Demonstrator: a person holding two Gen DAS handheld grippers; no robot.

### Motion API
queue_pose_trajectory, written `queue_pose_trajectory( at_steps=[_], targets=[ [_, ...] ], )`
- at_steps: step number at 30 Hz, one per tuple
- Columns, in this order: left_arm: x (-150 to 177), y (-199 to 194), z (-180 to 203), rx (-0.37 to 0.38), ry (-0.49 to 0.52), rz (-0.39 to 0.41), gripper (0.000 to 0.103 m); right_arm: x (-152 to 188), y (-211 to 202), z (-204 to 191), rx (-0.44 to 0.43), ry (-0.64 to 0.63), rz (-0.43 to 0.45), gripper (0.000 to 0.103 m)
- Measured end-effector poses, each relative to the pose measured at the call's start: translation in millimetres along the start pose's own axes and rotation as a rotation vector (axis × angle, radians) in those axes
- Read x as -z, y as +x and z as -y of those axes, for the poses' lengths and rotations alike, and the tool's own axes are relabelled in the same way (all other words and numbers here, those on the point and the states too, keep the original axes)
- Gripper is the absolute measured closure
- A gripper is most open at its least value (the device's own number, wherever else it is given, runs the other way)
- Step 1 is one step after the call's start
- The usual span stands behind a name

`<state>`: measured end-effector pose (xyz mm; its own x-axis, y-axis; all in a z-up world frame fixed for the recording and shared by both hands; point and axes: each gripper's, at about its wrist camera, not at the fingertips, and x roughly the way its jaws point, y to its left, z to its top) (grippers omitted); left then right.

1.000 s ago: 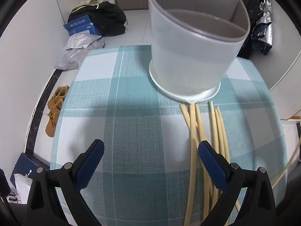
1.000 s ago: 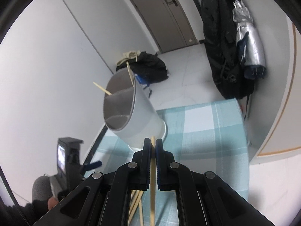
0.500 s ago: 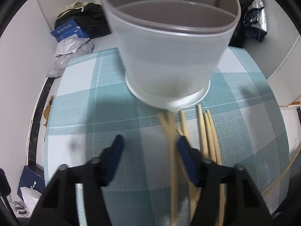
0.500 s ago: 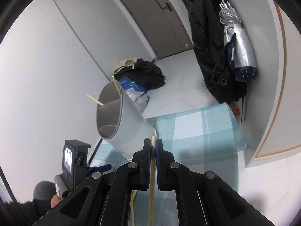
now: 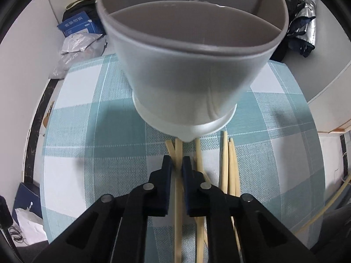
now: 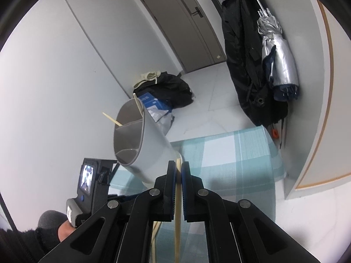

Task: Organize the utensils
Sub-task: 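Grasp a chopstick with the left tool while the right tool holds its own, then raise both held chopsticks toward the holder opening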

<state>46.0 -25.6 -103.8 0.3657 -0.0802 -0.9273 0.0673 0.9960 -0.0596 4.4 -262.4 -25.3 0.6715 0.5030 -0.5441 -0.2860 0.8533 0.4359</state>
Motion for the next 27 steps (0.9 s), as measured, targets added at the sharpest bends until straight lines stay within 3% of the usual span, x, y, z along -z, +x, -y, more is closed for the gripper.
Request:
queue_pose_trajectory(
  at_steps=[5,10,27],
  targets=[
    [13.7,-7.6,-4.7,-0.001,-0.008,0.017,0.1,0.5,-1.2,-3.0,0.003,0.006,0.005,0.099],
    [18.5,-26.0,-12.3,0.053,-0.045,0.071,0.1,3.6,-5.8,-14.7,-0.003,-0.024,0.02,0.099],
    [3.5,-107.6,-30.8,0.226,-0.178,0.429,0.1,10.3,-13.3,-56.8,-0.004,-0.1,0.062,0.099]
  ],
)
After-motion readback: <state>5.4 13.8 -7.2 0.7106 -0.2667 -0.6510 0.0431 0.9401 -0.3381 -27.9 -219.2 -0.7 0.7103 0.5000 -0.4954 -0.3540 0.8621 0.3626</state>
